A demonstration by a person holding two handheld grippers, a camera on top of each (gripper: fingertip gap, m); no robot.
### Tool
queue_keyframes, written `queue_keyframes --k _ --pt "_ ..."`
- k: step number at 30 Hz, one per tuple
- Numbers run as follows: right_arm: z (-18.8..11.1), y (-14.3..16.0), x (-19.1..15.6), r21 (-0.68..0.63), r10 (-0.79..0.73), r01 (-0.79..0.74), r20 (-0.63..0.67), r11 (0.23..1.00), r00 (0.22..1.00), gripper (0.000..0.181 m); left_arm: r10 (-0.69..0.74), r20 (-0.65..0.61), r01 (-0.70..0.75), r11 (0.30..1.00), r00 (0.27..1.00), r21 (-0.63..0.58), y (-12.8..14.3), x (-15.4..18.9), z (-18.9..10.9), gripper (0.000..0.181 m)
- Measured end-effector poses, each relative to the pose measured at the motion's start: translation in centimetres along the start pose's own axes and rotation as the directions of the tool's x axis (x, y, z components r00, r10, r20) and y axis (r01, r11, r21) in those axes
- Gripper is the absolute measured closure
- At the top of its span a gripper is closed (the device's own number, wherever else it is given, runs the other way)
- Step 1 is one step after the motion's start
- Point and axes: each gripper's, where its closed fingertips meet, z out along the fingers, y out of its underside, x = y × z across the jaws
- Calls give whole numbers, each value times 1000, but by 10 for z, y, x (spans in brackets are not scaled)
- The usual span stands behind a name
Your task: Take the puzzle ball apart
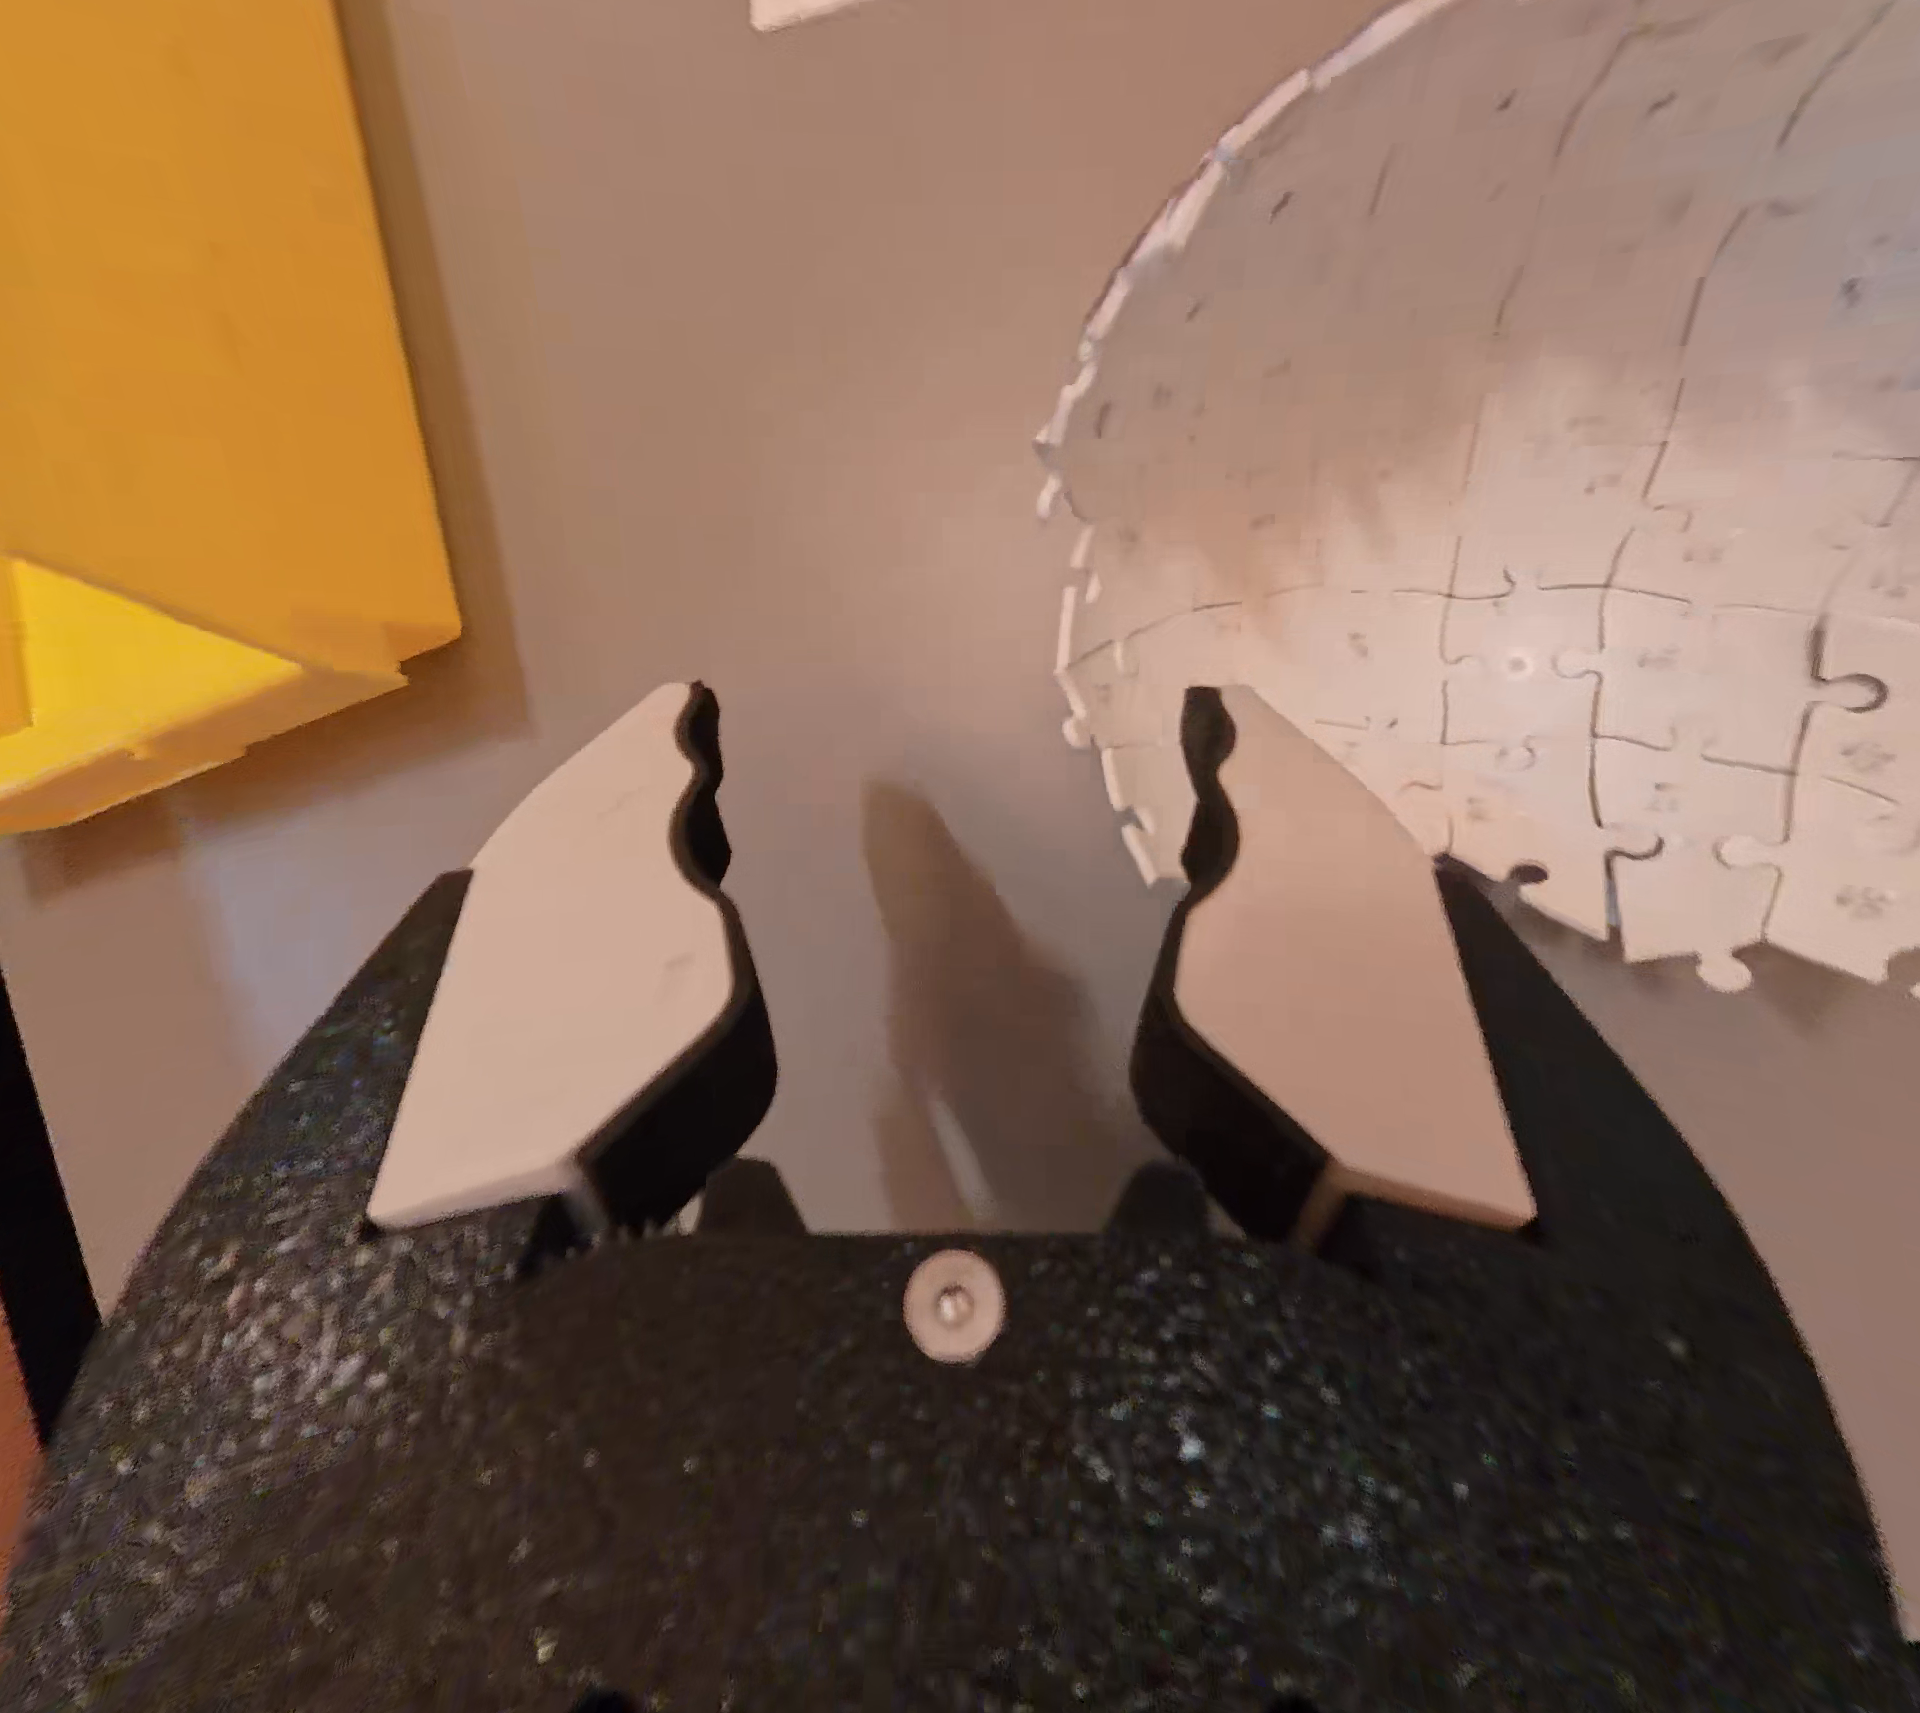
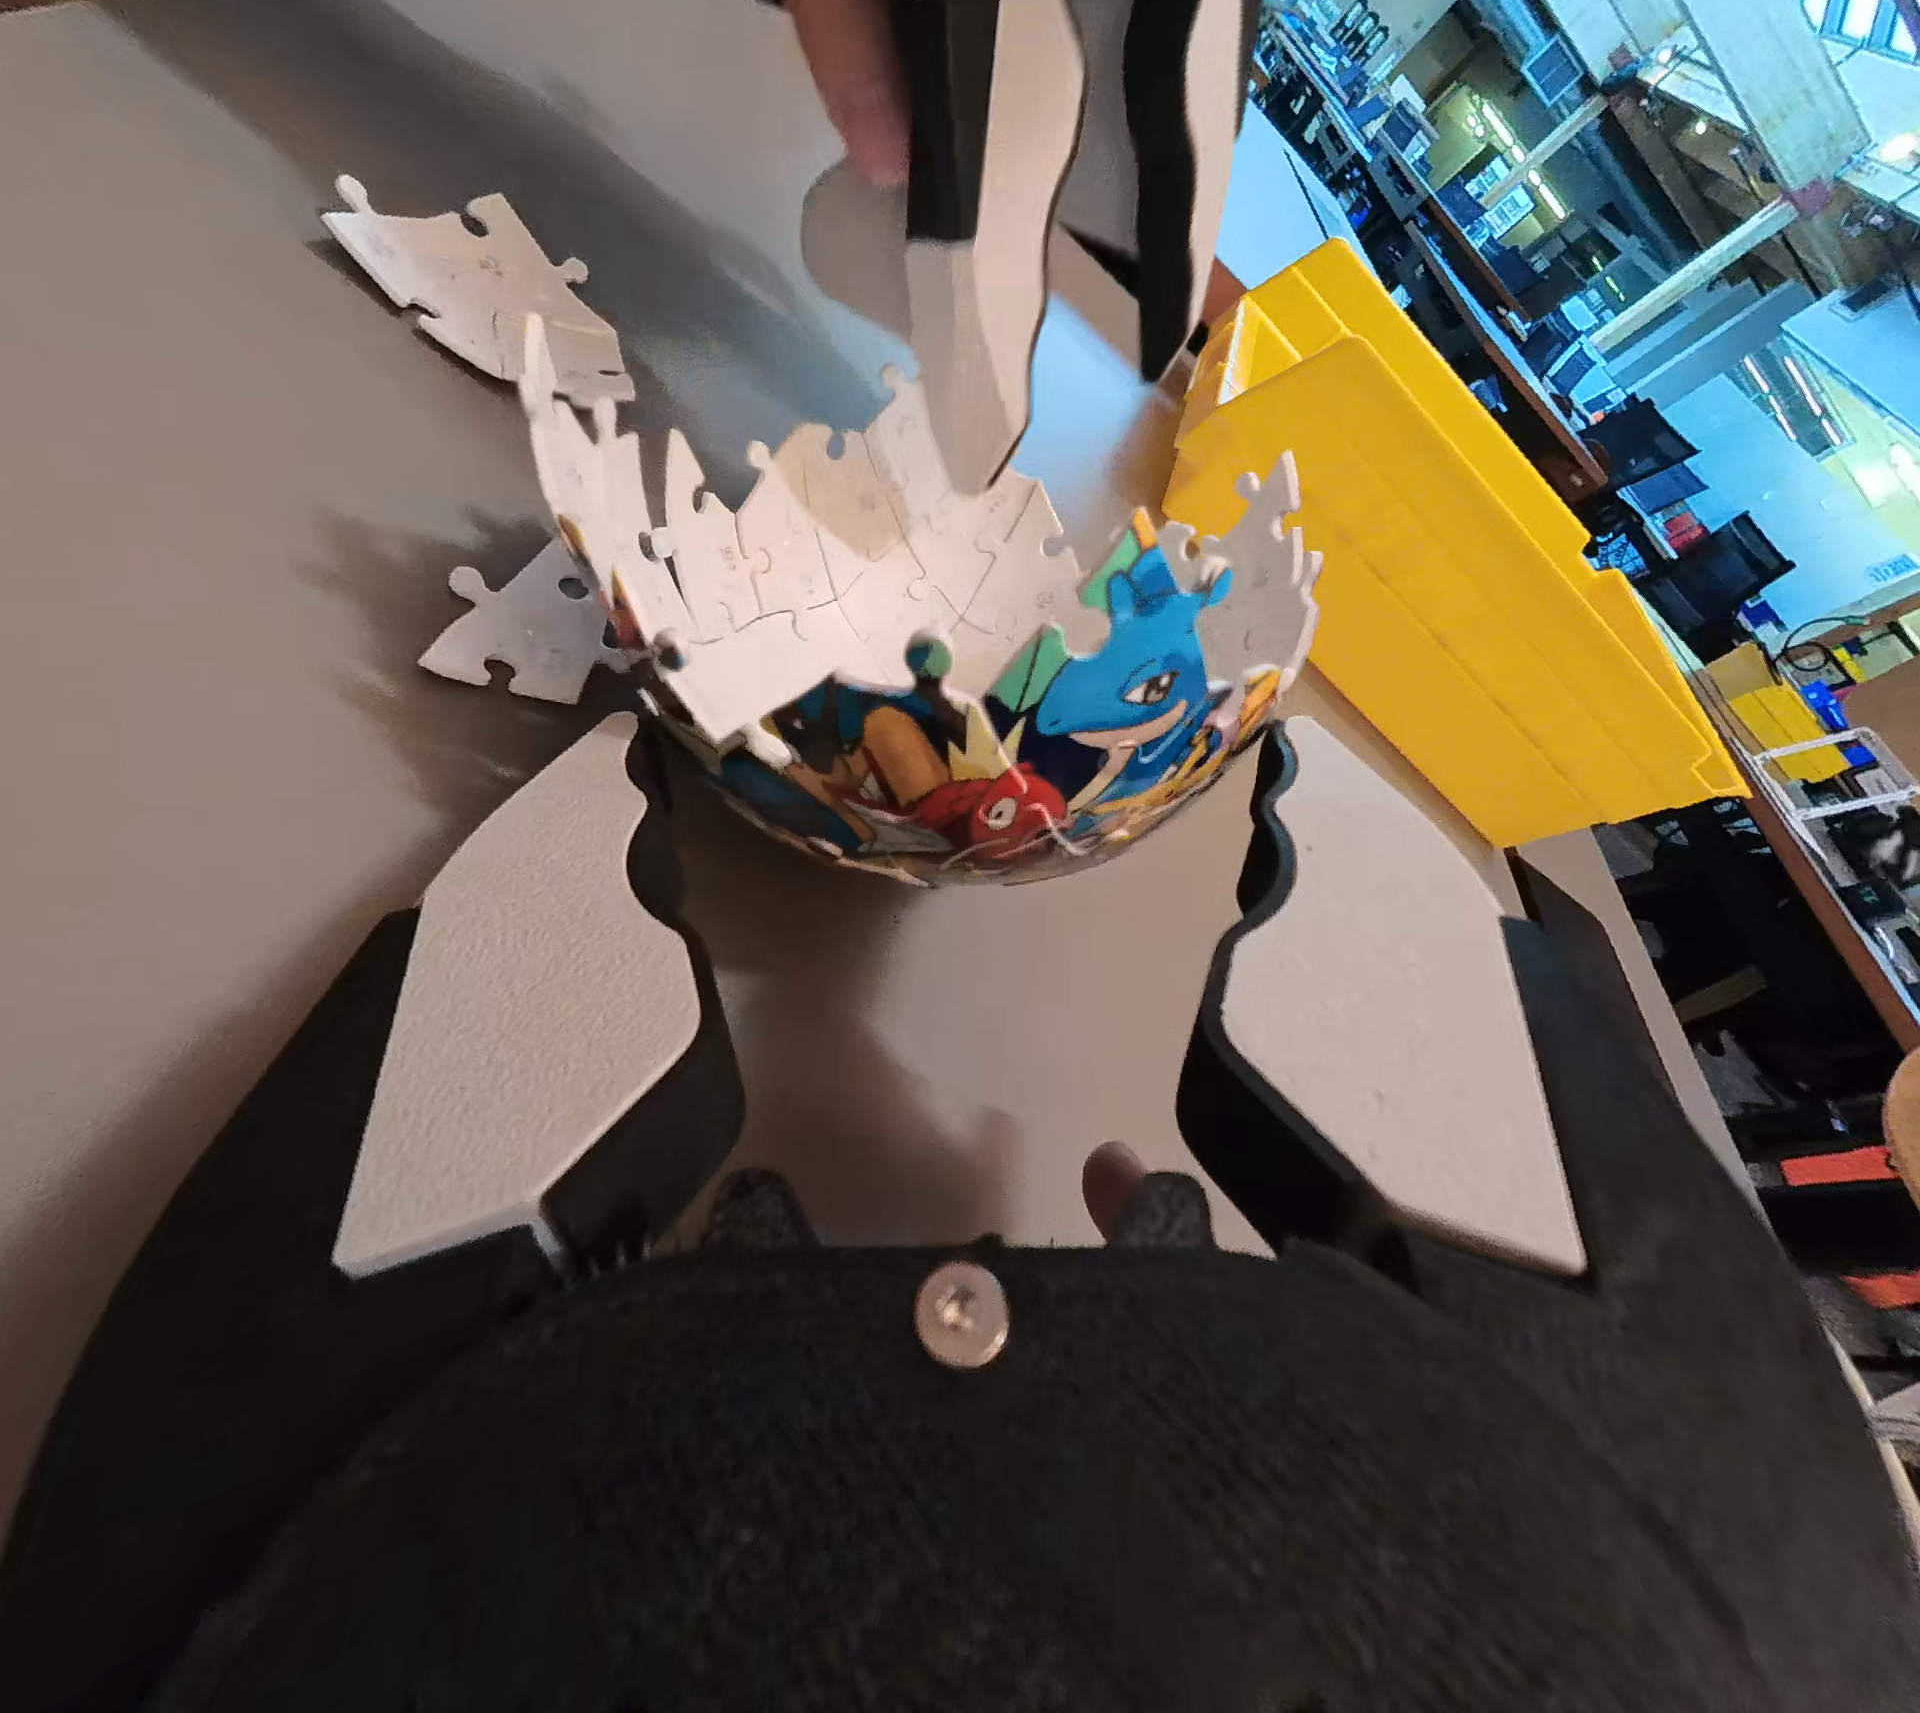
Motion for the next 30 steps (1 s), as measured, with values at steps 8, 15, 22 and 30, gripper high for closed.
queue_keyframes --k 8,15,22,30 --pt "0 9 3 -60 65 -64 19 996 998 73 240 -217 -103 859 946 502 -34 57 -83 115" --pt "4 13 5 -96 130 -126 33 987 991 70 448 -200 -327 833 871 446 -7 109 -63 121" --pt "9 17 5 -145 191 -182 50 973 980 65 460 -192 -349 835 867 425 -20 120 -39 131" --pt "12 17 6 -147 252 -237 89 960 964 66 487 -184 -405 843 854 355 -19 119 -22 154"
